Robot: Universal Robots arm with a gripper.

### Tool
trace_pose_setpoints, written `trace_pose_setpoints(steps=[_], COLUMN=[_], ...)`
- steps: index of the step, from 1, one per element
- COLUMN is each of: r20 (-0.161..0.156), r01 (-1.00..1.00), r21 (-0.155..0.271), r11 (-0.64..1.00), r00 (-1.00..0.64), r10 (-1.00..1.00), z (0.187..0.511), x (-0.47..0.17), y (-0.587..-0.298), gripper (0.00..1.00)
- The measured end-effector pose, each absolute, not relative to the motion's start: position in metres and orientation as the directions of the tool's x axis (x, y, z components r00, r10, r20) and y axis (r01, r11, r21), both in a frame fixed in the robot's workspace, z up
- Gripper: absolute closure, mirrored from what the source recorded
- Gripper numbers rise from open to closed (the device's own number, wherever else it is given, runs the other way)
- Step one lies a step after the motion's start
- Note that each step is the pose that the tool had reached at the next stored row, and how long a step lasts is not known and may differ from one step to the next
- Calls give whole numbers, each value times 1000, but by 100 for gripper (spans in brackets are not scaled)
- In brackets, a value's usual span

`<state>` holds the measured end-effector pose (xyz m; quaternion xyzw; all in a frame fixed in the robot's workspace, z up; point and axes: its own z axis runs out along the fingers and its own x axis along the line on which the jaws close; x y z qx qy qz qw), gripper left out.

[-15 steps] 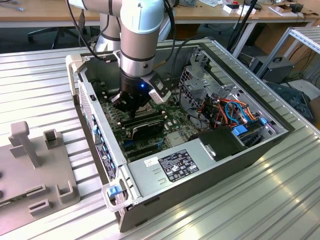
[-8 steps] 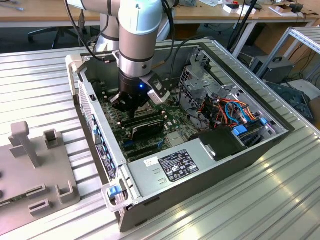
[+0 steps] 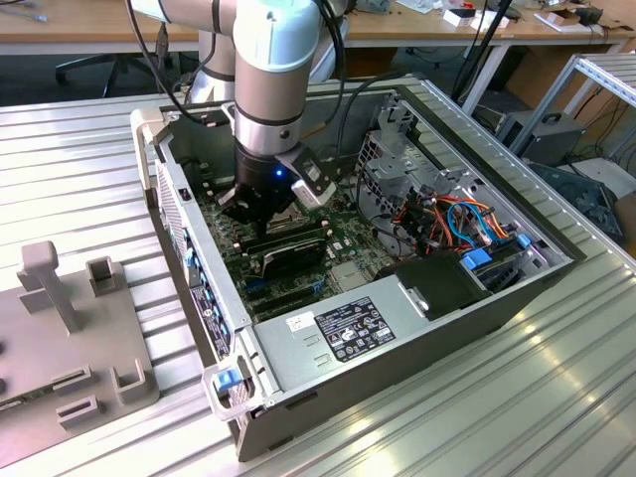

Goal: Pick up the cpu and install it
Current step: 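Install the second cpu locking lever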

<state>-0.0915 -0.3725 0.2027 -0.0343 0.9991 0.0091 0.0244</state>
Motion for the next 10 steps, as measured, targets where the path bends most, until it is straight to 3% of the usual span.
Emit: trace_pose_setpoints(steps=[10], r20=[-49], r01=[-69], r21=[14], r11=[997], r00=[-996], r10=[-69], z=[202], x=[-92], y=[-372], gripper=[89])
